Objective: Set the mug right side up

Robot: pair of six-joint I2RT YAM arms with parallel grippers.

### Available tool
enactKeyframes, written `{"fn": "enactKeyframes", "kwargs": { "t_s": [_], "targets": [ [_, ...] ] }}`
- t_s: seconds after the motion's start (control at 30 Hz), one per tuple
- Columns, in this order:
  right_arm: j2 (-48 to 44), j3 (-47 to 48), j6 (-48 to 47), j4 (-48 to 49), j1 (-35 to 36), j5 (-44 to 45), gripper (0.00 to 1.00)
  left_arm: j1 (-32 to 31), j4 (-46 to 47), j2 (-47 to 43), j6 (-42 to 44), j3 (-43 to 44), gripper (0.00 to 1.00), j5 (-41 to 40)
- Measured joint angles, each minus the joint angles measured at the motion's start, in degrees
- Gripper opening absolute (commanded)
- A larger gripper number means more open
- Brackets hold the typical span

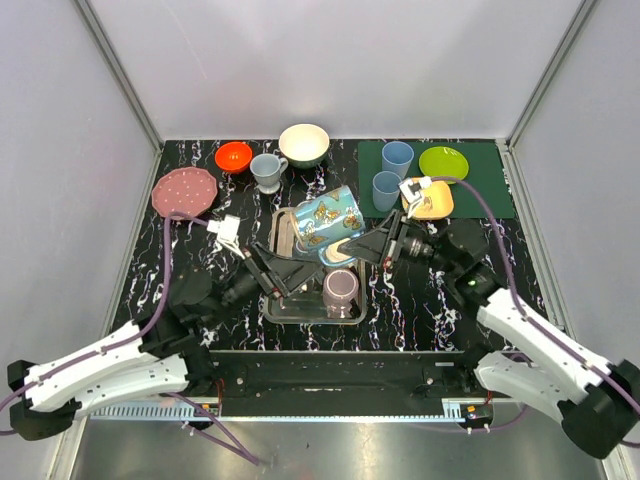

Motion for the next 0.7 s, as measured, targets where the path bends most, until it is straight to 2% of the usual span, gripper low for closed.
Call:
{"fn": "enactKeyframes", "kwargs": {
  "t_s": [0.03, 0.23, 0.37, 0.43, 0.57, 0.63, 0.7],
  "targets": [
    [-1.6, 2.2, -3.1, -5.7, -0.1, 1.3, 0.0, 0.0, -1.5, -1.0, 0.6, 0.3, 0.99, -0.9],
    [-6.2, 17.0, -18.4, -34.5, -0.1, 8.7, 0.0, 0.0, -9.2, -4.5, 3.9, 3.6, 0.99, -8.3],
    [-4.4, 30.7, -27.8, -58.6, 0.0, 25.9, 0.0, 0.0, -17.2, -4.5, 4.6, 7.4, 0.98, -15.8],
    [-3.0, 34.0, -30.3, -66.0, -0.1, 36.1, 0.0, 0.0, -21.9, -4.5, 4.3, 8.8, 0.97, -20.4],
    [0.1, 33.0, -31.9, -77.9, -0.7, 54.8, 0.0, 0.1, -29.4, -4.5, 2.8, 9.6, 0.96, -27.6],
    [1.8, 30.0, -31.6, -82.4, -2.1, 60.1, 0.0, 0.1, -32.0, -4.5, 2.2, 9.6, 0.96, -29.8],
    [3.6, 27.1, -31.2, -84.8, -4.8, 61.4, 0.0, 0.1, -33.4, -4.5, 1.9, 9.4, 0.96, -31.1]
  ]
}}
